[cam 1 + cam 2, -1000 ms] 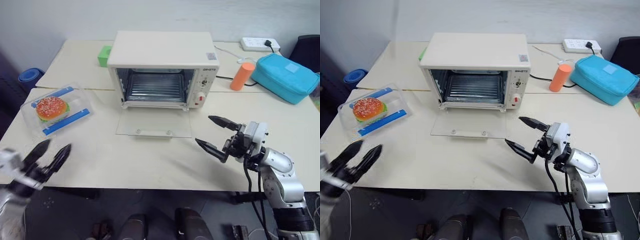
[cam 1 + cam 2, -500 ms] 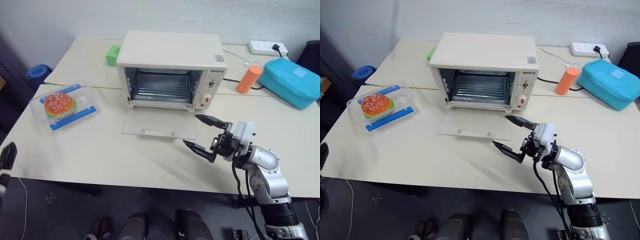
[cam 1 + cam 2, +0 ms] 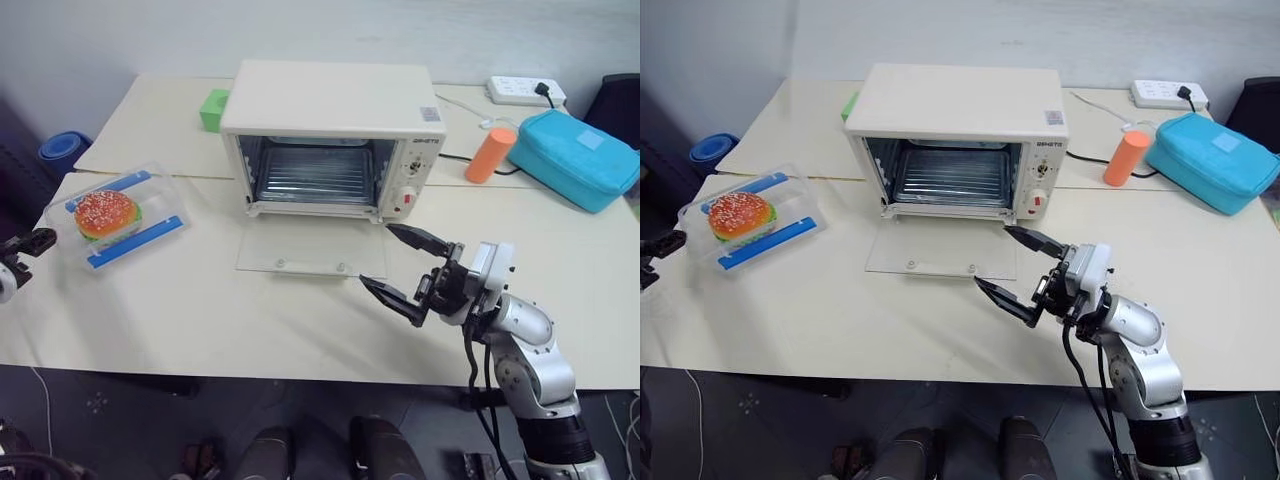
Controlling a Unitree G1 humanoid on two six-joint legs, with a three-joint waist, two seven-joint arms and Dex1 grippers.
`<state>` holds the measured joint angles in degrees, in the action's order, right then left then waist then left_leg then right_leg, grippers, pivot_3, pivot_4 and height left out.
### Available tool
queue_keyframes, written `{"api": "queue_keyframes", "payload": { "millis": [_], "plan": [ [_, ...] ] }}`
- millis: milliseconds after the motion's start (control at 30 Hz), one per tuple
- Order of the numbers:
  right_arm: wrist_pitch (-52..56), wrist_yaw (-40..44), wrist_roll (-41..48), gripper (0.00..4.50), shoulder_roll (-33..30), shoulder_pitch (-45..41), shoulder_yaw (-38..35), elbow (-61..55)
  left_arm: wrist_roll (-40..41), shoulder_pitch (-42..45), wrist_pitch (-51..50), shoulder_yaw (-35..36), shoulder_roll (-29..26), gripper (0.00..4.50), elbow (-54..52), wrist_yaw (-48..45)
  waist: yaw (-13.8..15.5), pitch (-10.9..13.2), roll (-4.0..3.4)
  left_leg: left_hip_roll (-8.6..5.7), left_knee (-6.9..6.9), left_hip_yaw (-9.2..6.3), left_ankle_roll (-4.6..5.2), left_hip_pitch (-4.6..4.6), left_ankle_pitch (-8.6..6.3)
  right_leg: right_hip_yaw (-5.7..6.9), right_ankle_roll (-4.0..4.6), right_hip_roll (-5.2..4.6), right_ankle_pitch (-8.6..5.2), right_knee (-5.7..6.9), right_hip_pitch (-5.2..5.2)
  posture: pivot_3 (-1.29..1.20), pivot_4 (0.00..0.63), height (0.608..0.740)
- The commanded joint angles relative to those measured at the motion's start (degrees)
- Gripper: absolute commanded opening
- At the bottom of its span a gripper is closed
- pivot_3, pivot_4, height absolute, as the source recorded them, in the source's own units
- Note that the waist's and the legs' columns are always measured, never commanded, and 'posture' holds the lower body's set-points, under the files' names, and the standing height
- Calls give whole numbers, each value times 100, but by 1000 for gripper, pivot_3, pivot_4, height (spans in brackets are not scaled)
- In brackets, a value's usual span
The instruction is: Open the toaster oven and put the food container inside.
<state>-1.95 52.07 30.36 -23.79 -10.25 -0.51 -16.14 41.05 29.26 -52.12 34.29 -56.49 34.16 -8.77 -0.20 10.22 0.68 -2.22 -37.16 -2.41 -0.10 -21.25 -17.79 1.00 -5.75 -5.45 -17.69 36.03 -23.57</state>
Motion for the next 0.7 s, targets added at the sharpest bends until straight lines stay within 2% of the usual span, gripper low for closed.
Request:
{"api": "queue_keyframes", "payload": {
  "millis": [33,500,533,700],
  "plan": [
    [-96,-5,47,4500,-22,4,-114,-220,-475,382,194,-303,-213,4486,539,-274,-7,-1,2,0,0,1,0,-1,0,0,0,1,0,-1,-1,0,150,740],
    [-253,-8,-102,4500,-43,67,-142,-43,-1275,1019,451,-612,-385,295,1193,-999,-16,-1,5,3,-5,6,-5,1,4,-5,0,1,0,32,-7,0,150,740],
    [-259,4,-114,4500,-59,59,-152,-14,-1295,1036,407,-608,-424,185,1132,-1059,-12,0,6,3,-5,7,-5,1,4,-5,0,1,0,44,-8,0,150,740],
    [-280,99,-111,4500,-185,53,-228,107,-1112,774,-307,-559,-648,186,194,-1540,-7,1,26,3,-6,4,-5,-5,3,-5,0,0,0,47,-10,0,150,740]
  ]
}}
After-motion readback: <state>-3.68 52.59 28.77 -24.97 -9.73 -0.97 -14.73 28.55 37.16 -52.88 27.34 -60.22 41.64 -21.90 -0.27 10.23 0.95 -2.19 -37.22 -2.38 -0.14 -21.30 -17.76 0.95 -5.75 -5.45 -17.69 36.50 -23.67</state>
